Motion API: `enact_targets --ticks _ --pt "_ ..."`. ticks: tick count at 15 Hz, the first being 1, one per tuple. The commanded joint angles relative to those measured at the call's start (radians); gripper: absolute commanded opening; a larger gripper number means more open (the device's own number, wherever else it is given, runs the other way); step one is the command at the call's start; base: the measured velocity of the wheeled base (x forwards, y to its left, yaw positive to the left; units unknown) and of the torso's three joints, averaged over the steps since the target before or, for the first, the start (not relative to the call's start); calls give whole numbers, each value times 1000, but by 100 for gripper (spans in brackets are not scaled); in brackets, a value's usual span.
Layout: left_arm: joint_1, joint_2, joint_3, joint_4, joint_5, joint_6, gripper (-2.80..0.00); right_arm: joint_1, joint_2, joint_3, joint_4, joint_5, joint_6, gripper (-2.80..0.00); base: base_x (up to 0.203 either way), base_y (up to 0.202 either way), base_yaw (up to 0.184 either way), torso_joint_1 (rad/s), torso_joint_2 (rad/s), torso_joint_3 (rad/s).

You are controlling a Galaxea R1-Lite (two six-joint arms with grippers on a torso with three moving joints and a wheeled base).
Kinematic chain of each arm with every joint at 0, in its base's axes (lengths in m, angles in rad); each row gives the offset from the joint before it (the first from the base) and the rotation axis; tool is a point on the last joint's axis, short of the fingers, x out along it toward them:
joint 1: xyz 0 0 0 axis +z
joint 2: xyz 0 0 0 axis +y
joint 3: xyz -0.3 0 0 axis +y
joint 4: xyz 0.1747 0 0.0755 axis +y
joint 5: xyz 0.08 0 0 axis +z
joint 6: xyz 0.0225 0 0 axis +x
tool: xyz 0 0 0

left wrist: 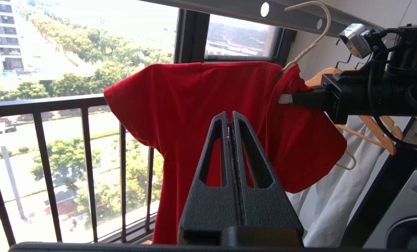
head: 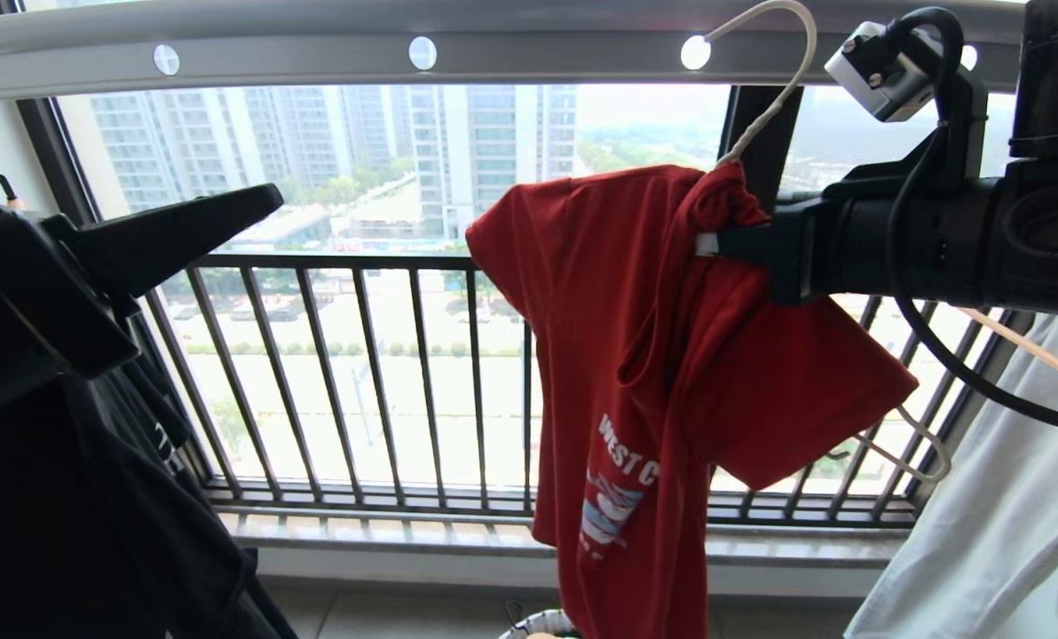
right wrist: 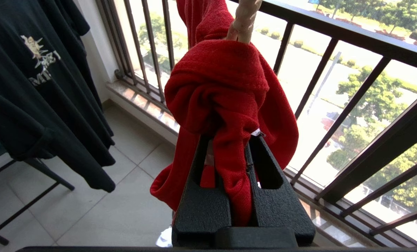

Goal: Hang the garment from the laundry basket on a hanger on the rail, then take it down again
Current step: Hang the clothes rack on the clothesline

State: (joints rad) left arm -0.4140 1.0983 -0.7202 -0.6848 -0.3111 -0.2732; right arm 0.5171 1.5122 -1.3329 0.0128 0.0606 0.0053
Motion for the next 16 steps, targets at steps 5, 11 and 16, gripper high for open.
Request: enact_targets --ticks 5,11,16 --pt "14 2 1 -5 -2 -4 -280 -59 127 -99 0 5 2 -280 0 0 0 0 0 0" --pt "14 -2 -1 -7 -2 -3 -280 -81 180 -184 50 5 1 -280 0 0 0 0 0 0" --pt "14 -3 -1 -7 -2 -3 -280 -75 206 -215 84 -6 -7 -280 0 0 0 0 0 0"
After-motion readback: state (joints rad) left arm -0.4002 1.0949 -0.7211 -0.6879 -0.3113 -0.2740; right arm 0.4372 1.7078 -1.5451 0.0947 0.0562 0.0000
